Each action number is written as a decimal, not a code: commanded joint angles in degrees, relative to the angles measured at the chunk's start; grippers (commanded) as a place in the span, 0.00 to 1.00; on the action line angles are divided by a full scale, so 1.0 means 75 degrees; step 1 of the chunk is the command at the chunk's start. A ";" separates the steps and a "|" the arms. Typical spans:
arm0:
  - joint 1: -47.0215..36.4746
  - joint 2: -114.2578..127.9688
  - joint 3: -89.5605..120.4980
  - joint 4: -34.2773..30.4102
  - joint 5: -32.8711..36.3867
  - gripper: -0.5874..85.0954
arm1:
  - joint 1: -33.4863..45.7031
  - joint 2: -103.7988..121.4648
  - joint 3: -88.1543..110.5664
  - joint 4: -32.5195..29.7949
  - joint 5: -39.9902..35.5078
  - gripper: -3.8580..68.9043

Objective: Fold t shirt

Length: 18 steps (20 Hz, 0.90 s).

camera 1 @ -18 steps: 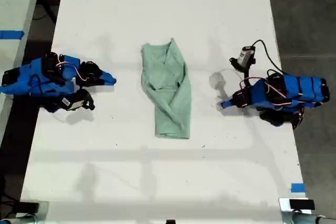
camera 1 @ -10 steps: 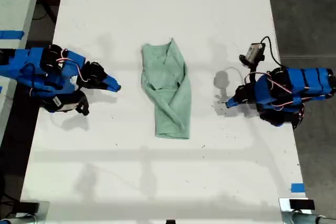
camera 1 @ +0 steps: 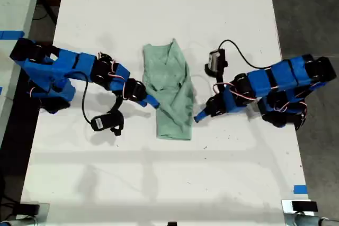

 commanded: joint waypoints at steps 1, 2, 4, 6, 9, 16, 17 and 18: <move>0.0105 -0.1254 -0.1488 -0.0164 0.0422 0.23 | -0.0258 -0.0797 -0.1277 -0.0141 -0.0117 0.41; 0.0129 -0.1793 -0.1781 -0.0305 0.0504 0.23 | -0.0293 -0.0926 -0.1406 -0.0141 -0.0117 0.41; 0.0258 -0.3000 -0.2461 -0.0398 0.0434 0.24 | -0.0340 -0.0926 -0.1441 -0.0059 -0.0035 0.40; 0.0363 -0.4090 -0.3023 -0.0434 0.0281 0.24 | -0.0363 -0.0914 -0.1453 0.0035 -0.0023 0.40; 0.0469 -0.4945 -0.3457 -0.0480 0.0082 0.23 | -0.0398 -0.0926 -0.1465 0.0035 -0.0012 0.40; 0.0562 -0.5039 -0.3914 -0.0223 0.0141 0.00 | -0.0445 -0.2320 -0.2754 -0.0012 -0.0164 0.37; 0.0551 -0.5039 -0.3914 -0.0199 0.0141 0.00 | -0.0445 -0.2730 -0.2930 -0.0117 -0.0223 0.37; 0.0551 -0.5039 -0.3914 -0.0176 0.0129 0.00 | -0.0410 -0.3059 -0.2883 -0.0457 -0.0293 0.37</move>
